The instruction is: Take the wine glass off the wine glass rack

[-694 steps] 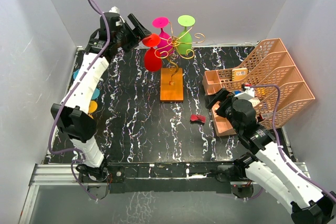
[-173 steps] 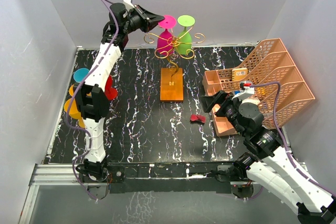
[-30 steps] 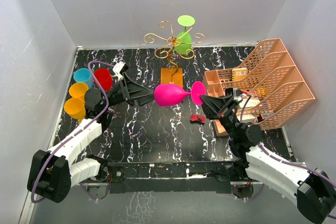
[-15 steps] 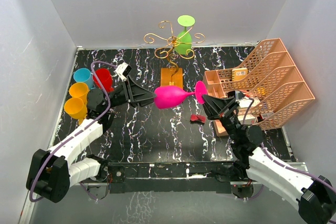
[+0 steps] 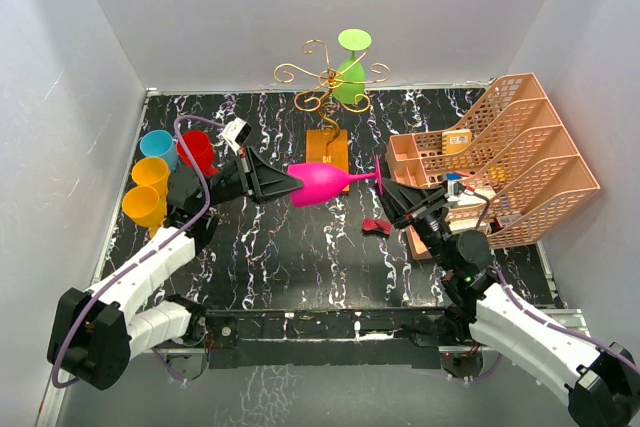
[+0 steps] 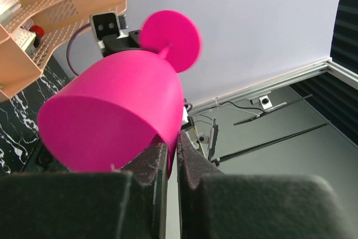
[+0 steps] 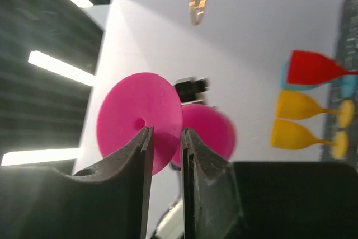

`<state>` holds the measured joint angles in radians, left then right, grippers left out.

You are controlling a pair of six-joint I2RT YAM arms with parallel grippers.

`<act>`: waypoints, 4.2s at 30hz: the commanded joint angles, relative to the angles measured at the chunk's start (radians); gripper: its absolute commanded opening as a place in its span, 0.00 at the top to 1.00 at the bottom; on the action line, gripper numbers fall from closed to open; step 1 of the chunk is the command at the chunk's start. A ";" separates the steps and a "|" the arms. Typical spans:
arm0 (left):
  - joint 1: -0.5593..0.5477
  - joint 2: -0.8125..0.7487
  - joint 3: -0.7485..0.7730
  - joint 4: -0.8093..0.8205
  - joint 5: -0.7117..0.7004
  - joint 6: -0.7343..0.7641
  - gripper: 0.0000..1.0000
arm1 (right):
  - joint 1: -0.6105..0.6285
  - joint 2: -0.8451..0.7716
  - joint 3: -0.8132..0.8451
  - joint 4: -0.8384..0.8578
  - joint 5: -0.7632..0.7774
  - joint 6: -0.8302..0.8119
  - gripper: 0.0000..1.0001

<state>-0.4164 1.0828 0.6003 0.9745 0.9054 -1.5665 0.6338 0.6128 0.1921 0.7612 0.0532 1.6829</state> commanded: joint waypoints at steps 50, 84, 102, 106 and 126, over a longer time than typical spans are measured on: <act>0.229 0.444 0.862 -1.984 -1.144 1.206 1.00 | 0.006 0.037 0.247 -0.852 0.161 -0.564 0.48; 0.305 0.210 0.923 -1.813 -0.665 1.145 0.21 | 0.005 0.040 0.262 -0.872 0.233 -0.647 0.47; -0.042 -0.022 0.354 -1.350 -0.629 0.973 0.09 | 0.004 0.176 0.566 -0.970 0.426 -1.163 0.45; -0.044 -0.040 0.341 -1.357 -0.679 0.999 0.08 | -0.003 0.303 0.722 -0.970 0.417 -1.247 0.45; -0.045 -0.117 0.341 -1.371 -0.751 1.251 0.08 | -0.396 0.895 1.395 -0.878 -0.076 -1.270 0.44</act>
<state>-0.4561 1.0161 0.9665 -0.4404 0.1596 -0.3809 0.2726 1.4521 1.5009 -0.2337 0.1009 0.3939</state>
